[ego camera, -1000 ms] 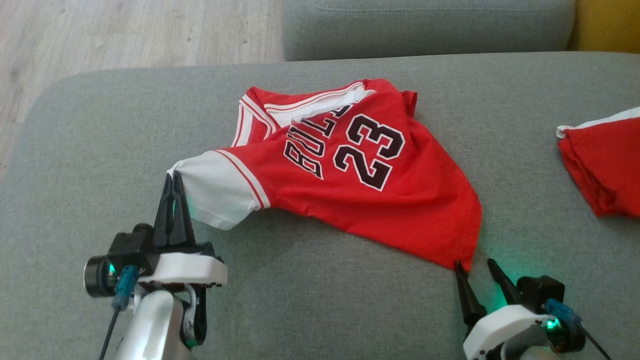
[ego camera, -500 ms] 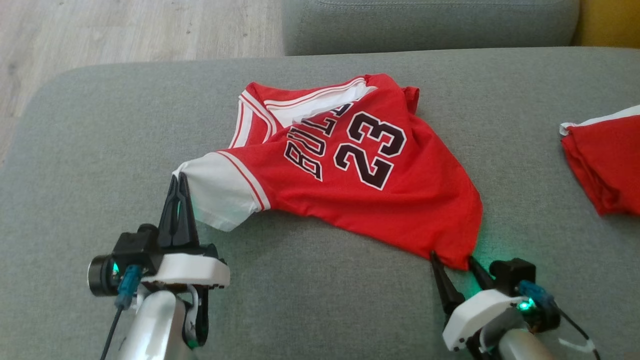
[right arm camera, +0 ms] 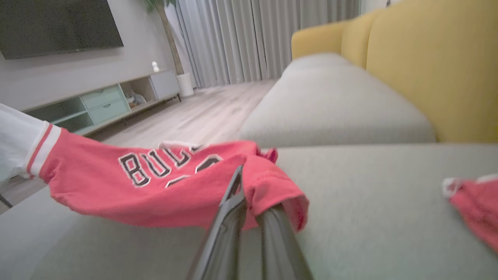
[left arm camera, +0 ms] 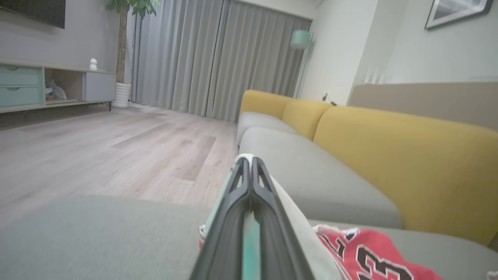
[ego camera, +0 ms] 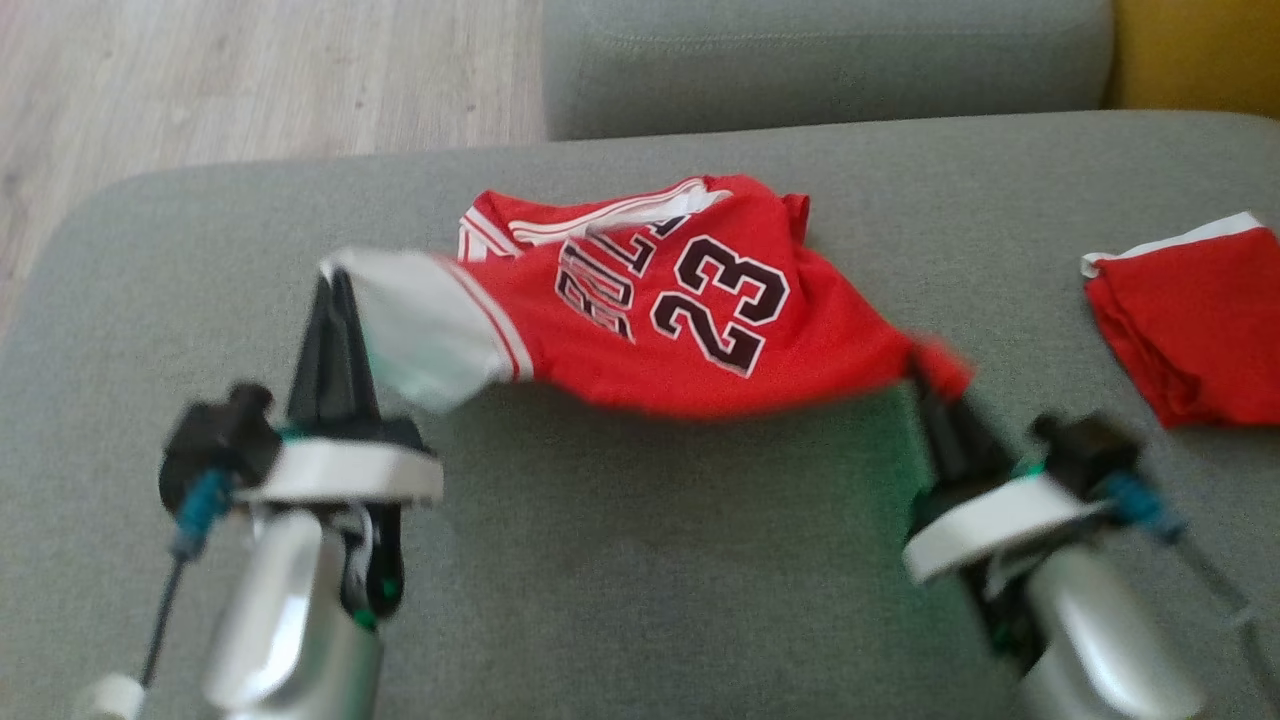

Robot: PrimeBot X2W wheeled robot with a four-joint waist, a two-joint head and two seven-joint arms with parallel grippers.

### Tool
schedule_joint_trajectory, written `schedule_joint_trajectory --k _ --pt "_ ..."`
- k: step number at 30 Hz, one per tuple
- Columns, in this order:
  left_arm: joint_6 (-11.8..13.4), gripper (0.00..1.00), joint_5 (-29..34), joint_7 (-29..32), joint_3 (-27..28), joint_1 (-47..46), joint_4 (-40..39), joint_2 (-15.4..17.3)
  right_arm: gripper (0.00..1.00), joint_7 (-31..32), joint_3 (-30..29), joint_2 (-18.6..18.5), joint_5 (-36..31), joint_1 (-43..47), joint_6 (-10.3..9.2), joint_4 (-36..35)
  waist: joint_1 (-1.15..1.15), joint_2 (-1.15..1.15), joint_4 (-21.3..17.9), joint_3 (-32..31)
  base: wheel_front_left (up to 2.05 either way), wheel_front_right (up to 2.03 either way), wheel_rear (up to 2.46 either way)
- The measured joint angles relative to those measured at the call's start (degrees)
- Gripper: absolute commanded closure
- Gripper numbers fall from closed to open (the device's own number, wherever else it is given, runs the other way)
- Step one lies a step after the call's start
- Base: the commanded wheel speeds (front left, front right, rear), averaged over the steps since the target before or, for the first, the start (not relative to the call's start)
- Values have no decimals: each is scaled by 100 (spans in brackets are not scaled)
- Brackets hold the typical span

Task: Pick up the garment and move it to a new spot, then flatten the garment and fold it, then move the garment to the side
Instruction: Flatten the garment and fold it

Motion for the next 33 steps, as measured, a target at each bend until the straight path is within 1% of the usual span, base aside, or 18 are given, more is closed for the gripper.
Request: schedule_joint_trajectory --k 4,5,7,10,14,19,22,25,27,29,31,33 --pt "-124 100 -247 0 92 -466 -230 -15 100 -30 -122 -407 0 -356 0 -547 0 0 -34 -143 0 0 0" --pt "-124 100 -247 0 92 -466 -230 -15 100 -30 -122 -407 0 -356 0 -547 0 0 -34 -143 0 0 0" --pt "-146 100 -401 1 138 -675 -397 -22 100 -29 -149 -578 0 -481 0 -801 0 0 -43 -229 0 0 0" --pt "-146 100 -582 26 154 -848 -736 -27 100 3 -148 -798 0 -599 0 -1232 0 0 -63 -367 0 0 0" --pt "-140 100 -687 120 141 -861 -1335 -35 100 183 -226 -1057 0 -653 0 -1902 0 0 -117 -500 0 0 0" --pt "-30 100 -449 345 -14 -855 -2359 57 100 565 -613 -1272 -1 -615 0 -2860 -1 0 -195 -578 0 0 0" --pt "36 100 -448 606 -20 -849 -2911 129 100 857 -867 -1310 -20 -495 0 -3464 -1 0 -218 -534 0 0 0" --pt "119 100 -398 901 -15 -848 -3264 274 100 1180 -1049 -1311 -108 -258 0 -3893 -1 0 -240 -436 0 0 0" --pt "122 100 -363 1154 -21 -855 -3292 361 100 1377 -1145 -1304 -121 -170 0 -4077 -1 0 -253 -331 0 0 0" --pt "119 100 -361 1394 -23 -913 -3189 445 100 1570 -1228 -1314 -167 -179 0 -4116 -1 0 -268 -188 0 0 0" --pt "113 100 -415 1611 -27 -1151 -2885 472 100 1702 -1220 -1316 -126 -282 0 -4041 0 0 -282 -4 0 0 0" --pt "60 100 -414 1723 -41 -1594 -2509 516 100 1792 -1176 -1380 -49 -620 0 -3777 0 0 -301 212 0 0 0"
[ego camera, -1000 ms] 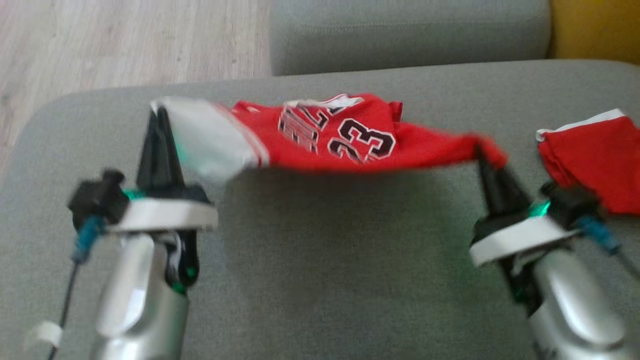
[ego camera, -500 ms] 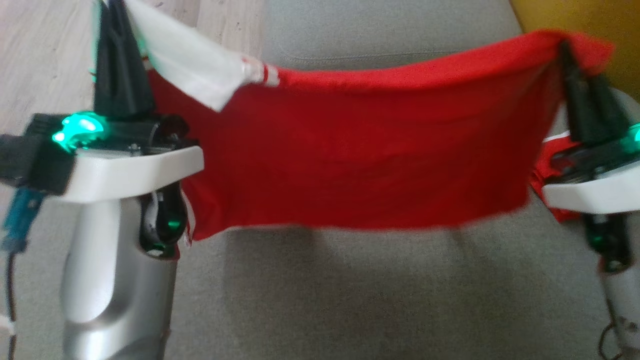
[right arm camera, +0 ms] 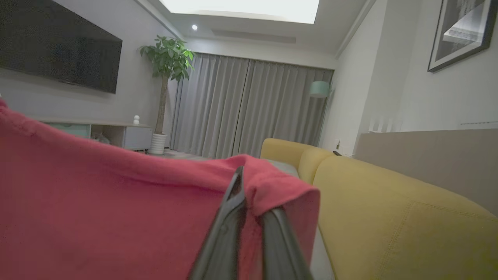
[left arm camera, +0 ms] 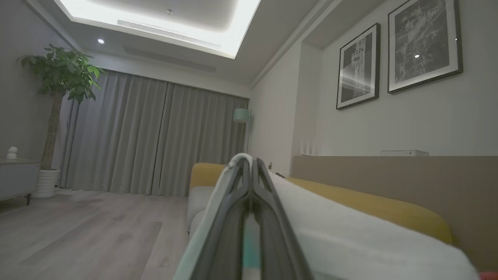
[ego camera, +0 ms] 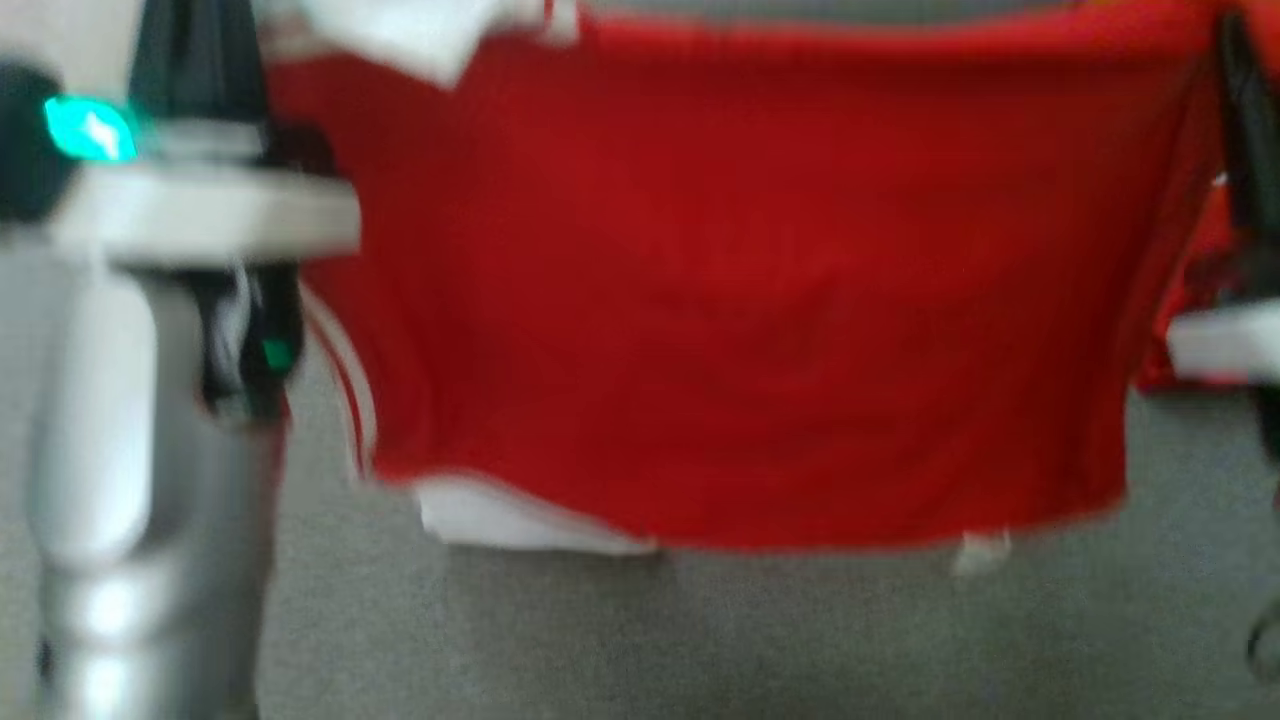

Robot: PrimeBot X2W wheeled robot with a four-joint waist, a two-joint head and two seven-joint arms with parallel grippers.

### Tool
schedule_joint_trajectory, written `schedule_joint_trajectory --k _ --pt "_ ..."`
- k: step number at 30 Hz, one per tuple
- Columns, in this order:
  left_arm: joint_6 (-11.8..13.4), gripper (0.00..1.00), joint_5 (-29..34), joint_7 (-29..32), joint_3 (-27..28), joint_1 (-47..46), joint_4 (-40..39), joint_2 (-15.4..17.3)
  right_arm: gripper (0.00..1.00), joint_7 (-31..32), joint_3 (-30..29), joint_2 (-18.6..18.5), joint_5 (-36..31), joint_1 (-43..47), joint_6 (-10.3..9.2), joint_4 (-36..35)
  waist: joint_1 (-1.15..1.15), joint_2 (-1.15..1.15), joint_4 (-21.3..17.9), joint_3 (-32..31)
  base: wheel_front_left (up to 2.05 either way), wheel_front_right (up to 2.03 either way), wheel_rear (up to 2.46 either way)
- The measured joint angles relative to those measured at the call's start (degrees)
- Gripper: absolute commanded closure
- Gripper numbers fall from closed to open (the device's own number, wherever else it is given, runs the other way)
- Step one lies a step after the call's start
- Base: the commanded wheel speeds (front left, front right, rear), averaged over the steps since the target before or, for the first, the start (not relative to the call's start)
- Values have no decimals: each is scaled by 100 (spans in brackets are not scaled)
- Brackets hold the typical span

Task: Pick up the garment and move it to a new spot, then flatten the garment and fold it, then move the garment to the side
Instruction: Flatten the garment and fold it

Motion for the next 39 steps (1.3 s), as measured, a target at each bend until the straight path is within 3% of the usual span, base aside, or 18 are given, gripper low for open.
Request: schedule_joint_trajectory --k 7,12,16,23,29,39 --pt "-152 100 193 -56 37 -2448 2053 293 100 -18 822 -432 303 -2708 0 2024 3 0 -108 890 0 0 0" --pt "-79 100 368 -636 159 -4046 3410 318 100 -610 1462 -501 81 -4629 0 3602 3 0 -154 1451 0 0 0" --pt "-153 100 581 -1156 81 -4741 4153 326 100 -1255 1648 -419 -159 -5482 0 4634 3 0 -95 1699 0 0 0" --pt "-360 100 858 -1604 -365 -4643 5076 270 100 -1736 1985 -255 -167 -5355 0 5924 0 0 144 1708 0 0 0" --pt "-456 100 950 -1706 -592 -3646 5416 180 100 -1803 2504 -285 232 -4508 0 6622 0 0 318 1591 0 0 0" --pt "-567 100 870 -1707 -644 -1661 4996 278 100 -1316 3776 -673 1348 -3333 1 6678 -1 0 436 1144 0 0 0"
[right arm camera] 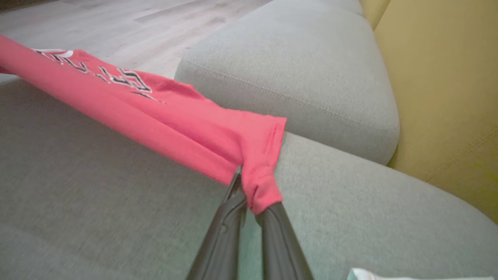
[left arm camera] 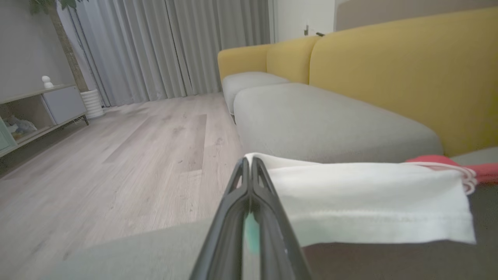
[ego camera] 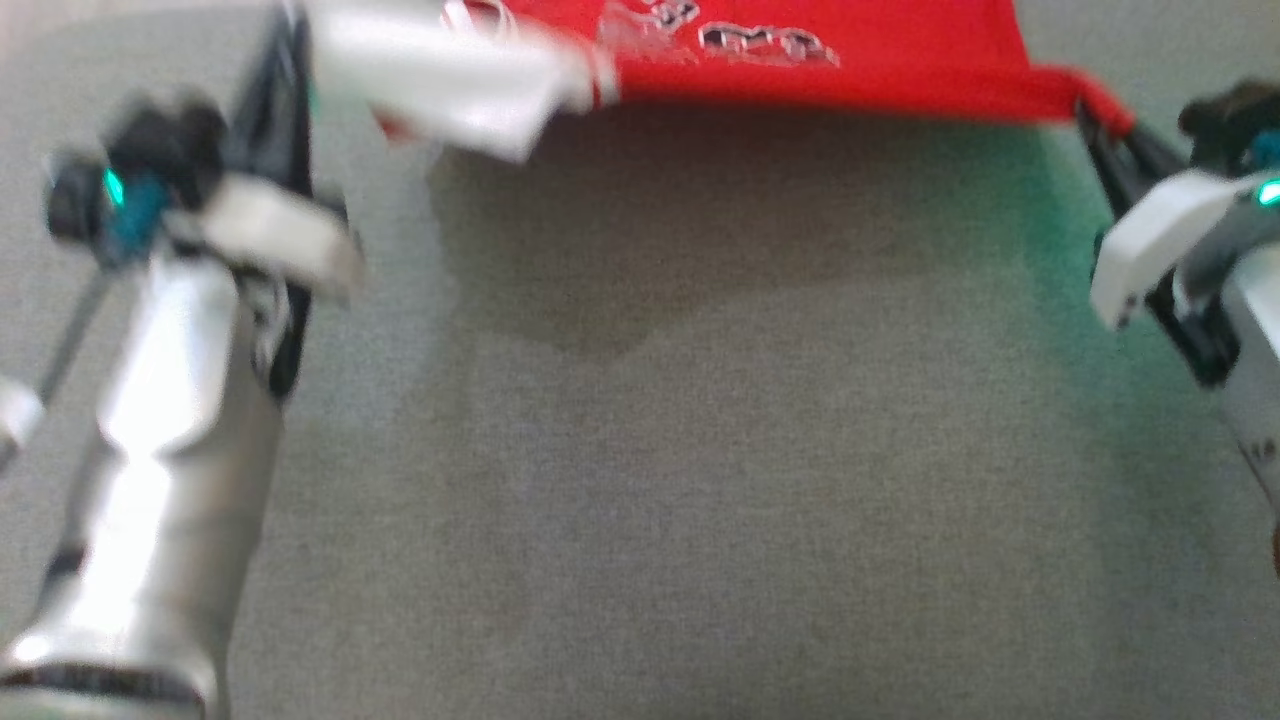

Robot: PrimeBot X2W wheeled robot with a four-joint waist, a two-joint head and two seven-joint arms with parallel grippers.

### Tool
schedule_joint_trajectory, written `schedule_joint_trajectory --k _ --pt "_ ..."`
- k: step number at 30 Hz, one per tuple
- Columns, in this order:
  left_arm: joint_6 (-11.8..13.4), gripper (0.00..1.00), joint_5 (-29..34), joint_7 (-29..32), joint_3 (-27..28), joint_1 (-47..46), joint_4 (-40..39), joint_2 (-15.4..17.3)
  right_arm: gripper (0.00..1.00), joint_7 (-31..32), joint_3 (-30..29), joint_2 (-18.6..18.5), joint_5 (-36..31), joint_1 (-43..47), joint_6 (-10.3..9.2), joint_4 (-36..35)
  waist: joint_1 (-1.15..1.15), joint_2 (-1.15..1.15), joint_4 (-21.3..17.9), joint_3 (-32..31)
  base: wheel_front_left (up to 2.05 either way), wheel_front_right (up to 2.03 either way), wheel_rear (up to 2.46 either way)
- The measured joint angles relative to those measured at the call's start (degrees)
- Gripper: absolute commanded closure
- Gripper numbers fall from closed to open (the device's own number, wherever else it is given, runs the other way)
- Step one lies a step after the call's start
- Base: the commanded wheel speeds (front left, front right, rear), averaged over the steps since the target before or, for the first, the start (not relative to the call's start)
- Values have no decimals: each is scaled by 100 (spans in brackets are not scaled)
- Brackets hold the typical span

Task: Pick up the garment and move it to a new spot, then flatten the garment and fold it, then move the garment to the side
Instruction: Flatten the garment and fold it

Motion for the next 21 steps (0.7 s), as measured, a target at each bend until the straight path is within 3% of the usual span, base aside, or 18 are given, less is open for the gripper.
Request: schedule_joint_trajectory --k 5,10,11,14,21 --pt "-101 100 43 104 -491 951 -24 261 100 402 724 -398 689 489 0 -438 -1 0 43 -338 0 0 0" --pt "-141 100 -178 743 -1377 1633 -526 620 100 687 1224 -775 1278 852 0 -833 -1 0 112 -700 0 0 0" --pt "-141 100 -460 1051 -1808 1893 -893 808 100 800 1393 -932 1460 998 0 -985 -1 0 155 -838 0 0 0" --pt "-141 100 -893 1450 -2285 2263 -1494 1239 100 1016 1659 -1144 1729 1233 0 -1236 0 0 218 -1038 0 0 0" --pt "-141 100 -1745 2246 -2861 3036 -2741 2091 100 1551 2115 -1616 2548 1798 0 -1916 -1 0 286 -1532 0 0 0"
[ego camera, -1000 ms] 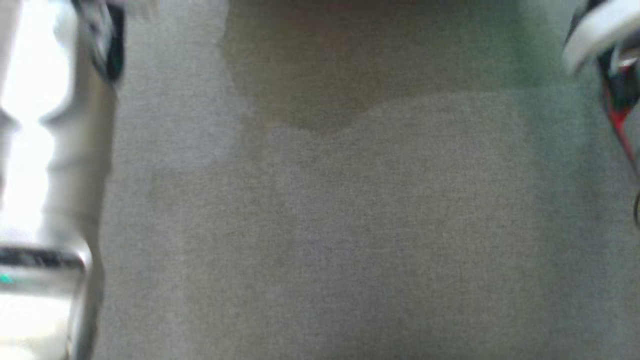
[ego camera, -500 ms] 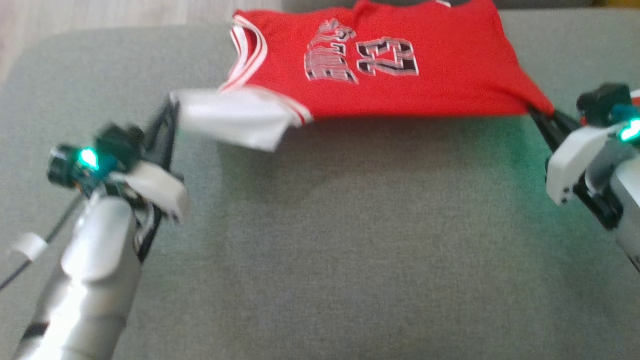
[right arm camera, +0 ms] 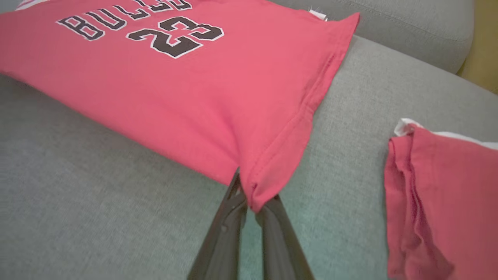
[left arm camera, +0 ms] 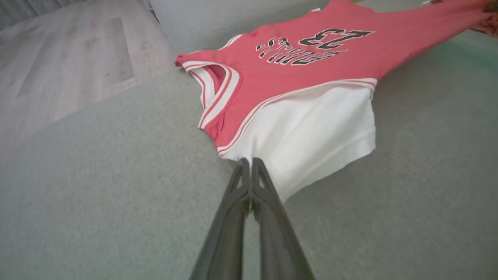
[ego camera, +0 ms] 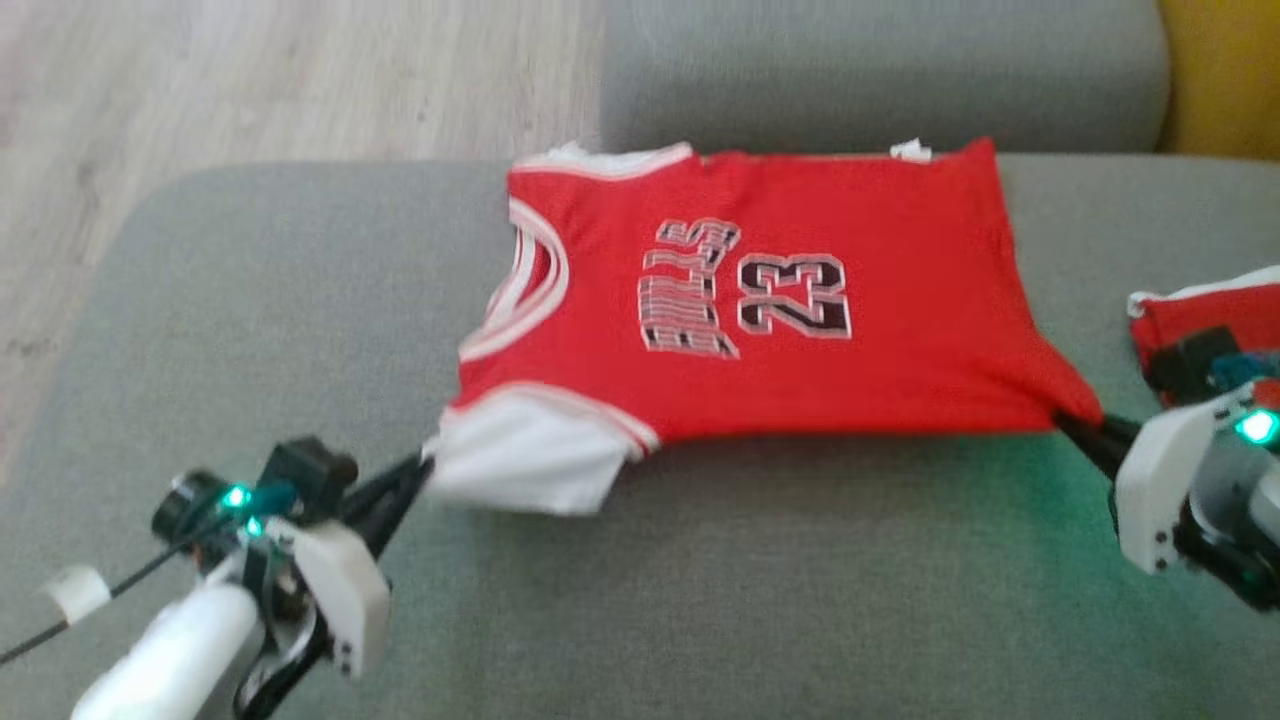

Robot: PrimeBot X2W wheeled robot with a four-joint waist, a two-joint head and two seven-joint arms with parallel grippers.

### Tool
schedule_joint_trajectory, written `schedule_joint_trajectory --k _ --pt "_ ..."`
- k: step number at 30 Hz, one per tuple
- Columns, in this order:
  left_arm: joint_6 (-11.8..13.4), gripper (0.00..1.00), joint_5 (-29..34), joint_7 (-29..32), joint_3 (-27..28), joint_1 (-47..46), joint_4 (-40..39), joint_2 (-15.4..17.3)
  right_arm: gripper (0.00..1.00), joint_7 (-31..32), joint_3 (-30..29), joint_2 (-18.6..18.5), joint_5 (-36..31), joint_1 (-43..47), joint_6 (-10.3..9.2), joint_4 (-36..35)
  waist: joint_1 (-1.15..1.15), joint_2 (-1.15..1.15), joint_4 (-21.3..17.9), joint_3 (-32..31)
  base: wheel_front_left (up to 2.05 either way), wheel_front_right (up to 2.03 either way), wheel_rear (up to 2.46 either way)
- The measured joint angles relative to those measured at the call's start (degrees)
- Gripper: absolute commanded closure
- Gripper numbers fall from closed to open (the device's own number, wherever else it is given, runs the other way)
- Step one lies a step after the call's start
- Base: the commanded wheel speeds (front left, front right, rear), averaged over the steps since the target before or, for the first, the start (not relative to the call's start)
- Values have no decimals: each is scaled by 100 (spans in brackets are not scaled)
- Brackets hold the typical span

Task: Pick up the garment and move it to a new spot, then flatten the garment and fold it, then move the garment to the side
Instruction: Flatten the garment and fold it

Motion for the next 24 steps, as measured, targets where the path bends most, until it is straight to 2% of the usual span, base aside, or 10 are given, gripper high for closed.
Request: schedule_joint_trajectory --k 6,9,16,24 --pt "3 100 -460 592 -87 483 -889 506 100 366 233 -366 566 265 0 -666 0 0 -18 -287 0 0 0" --pt "79 100 -538 766 -82 554 -1215 636 100 491 323 -539 755 409 0 -981 0 0 -45 -302 0 0 0" --pt "257 100 -428 791 -83 446 -1305 590 100 492 289 -668 835 426 0 -1245 2 0 -106 -80 0 0 0" --pt "248 100 -313 789 -53 -366 -869 347 100 492 129 -654 773 -2 0 -1245 3 0 -176 355 0 0 0"
